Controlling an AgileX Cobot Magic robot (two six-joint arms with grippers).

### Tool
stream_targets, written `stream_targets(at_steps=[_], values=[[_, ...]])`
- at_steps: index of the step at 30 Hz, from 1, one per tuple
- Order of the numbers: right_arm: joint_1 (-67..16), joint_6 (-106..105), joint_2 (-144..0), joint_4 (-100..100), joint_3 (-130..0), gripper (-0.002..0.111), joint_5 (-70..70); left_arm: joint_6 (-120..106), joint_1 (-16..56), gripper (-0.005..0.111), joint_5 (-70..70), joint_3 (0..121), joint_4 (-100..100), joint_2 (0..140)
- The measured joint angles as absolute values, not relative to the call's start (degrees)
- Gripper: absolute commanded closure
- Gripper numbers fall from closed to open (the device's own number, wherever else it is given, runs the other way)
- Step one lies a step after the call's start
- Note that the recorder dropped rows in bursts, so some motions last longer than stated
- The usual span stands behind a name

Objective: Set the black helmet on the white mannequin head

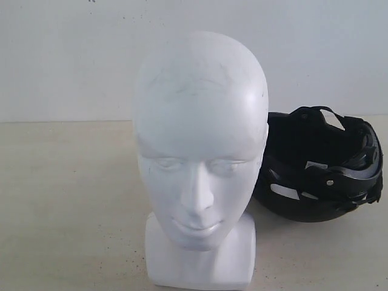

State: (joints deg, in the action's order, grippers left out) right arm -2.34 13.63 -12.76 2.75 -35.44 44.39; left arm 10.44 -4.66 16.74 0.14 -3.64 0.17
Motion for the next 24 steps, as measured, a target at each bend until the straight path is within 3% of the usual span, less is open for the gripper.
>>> stream_targets(at_steps=[6, 17, 20, 24], values=[[-4.6, 12.4, -13.1, 0.5, -35.7, 0.108, 54.4, 10.4, -4.7, 0.102, 16.7, 0.1, -3.6, 0.2], [-5.2, -12.0, -20.4, -22.0, -35.8, 0.107, 53.4, 10.4, -4.7, 0.102, 16.7, 0.1, -3.6, 0.2], [-5.2, -10.0, -26.1, -20.9, -35.9, 0.095, 50.5, 10.4, -4.7, 0.102, 16.7, 0.1, -3.6, 0.2], [-5.2, -8.8, -36.7, -19.7, -35.9, 0.060, 44.4, 10.4, -4.7, 0.102, 16.7, 0.1, -3.6, 0.2]])
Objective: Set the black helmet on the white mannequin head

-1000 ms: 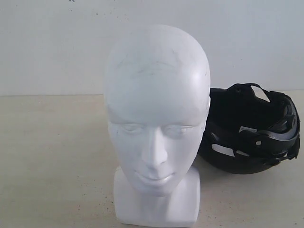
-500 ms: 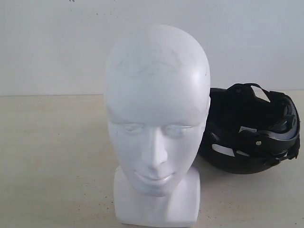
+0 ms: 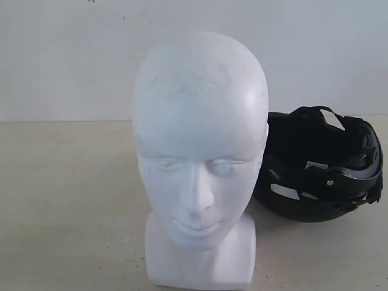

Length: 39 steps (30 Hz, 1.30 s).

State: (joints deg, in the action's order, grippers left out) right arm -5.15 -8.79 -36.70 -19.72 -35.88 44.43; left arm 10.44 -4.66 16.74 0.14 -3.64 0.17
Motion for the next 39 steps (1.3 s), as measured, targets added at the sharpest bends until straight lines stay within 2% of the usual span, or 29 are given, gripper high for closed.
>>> stream_targets(at_steps=[2, 7, 14, 39], values=[[-5.2, -8.2, -41.6, -19.6, -35.9, 0.047, 40.3, 10.4, -4.7, 0.102, 16.7, 0.1, -3.6, 0.2], [-5.2, -1.9, -54.5, -19.1, -35.9, 0.046, 28.3, 10.4, -4.7, 0.102, 16.7, 0.1, -3.6, 0.2], [-5.2, 7.0, -69.2, -19.1, -35.9, 0.046, 18.4, 10.4, -4.7, 0.102, 16.7, 0.1, -3.6, 0.2], [-5.2, 10.2, -72.2, -33.7, -35.9, 0.046, 3.4, 10.4, -4.7, 0.102, 16.7, 0.1, -3.6, 0.2]])
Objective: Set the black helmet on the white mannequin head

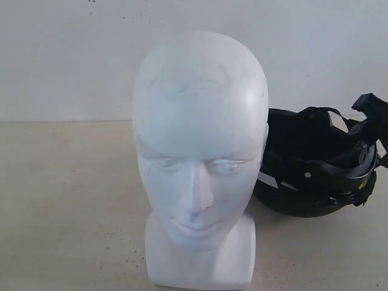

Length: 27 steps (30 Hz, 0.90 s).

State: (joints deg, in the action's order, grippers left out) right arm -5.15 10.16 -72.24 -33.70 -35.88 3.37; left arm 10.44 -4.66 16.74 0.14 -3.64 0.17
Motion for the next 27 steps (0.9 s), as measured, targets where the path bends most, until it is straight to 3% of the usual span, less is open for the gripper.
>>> stream_targets(at_steps=[7, 9, 13, 16, 18, 20, 24, 27], values=[[-5.2, 10.2, -76.7, -34.0, -35.9, 0.049, 3.8, 10.4, -4.7, 0.102, 16.7, 0.1, -3.6, 0.2], [-5.2, 10.0, -77.3, -33.8, -35.9, 0.059, 3.7, 10.4, -4.7, 0.102, 16.7, 0.1, -3.6, 0.2], [-5.2, 7.3, -77.3, -32.0, -36.0, 0.091, 1.6, 10.4, -4.7, 0.102, 16.7, 0.1, -3.6, 0.2], [-5.2, 3.8, -77.3, -31.5, -36.0, 0.097, 1.0, 10.4, -4.7, 0.102, 16.7, 0.1, -3.6, 0.2], [-5.2, 0.0, -77.3, -31.0, -36.0, 0.093, 0.0, 10.4, -4.7, 0.102, 16.7, 0.1, -3.6, 0.2], [-5.2, -3.0, -77.3, -30.6, -36.0, 0.080, -2.0, 10.4, -4.7, 0.102, 16.7, 0.1, -3.6, 0.2], [-5.2, -8.4, -77.4, -30.5, -36.0, 0.043, -6.9, 10.4, -4.7, 0.102, 16.7, 0.1, -3.6, 0.2], [-5.2, -12.0, -77.4, -30.8, -36.8, 0.044, -10.1, 10.4, -4.7, 0.102, 16.7, 0.1, -3.6, 0.2]])
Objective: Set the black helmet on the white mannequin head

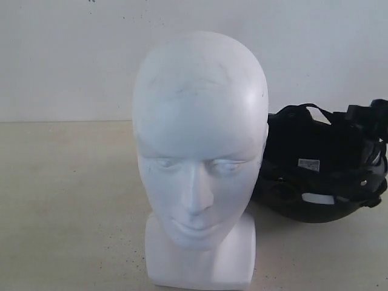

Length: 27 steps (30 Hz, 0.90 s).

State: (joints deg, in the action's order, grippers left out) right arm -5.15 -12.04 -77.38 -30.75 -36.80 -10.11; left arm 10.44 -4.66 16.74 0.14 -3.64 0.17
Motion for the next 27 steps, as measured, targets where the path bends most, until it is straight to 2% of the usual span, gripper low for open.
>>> stream_targets(at_steps=[6, 12, 18, 27], values=[[-4.8, -13.2, -77.4, -34.2, -41.2, 0.045, -8.8, 10.4, -4.7, 0.102, 16.7, 0.1, -3.6, 0.2], [-4.7, -4.9, -75.8, -41.0, -44.2, 0.045, 5.4, 10.4, -4.7, 0.102, 16.7, 0.1, -3.6, 0.2], [-4.7, -1.1, -65.3, -41.6, -44.4, 0.045, 14.6, 10.4, -4.7, 0.102, 16.7, 0.1, -3.6, 0.2], [-4.7, 25.8, -64.4, -26.1, -44.4, 0.045, 29.4, 10.4, -4.7, 0.102, 16.7, 0.1, -3.6, 0.2]])
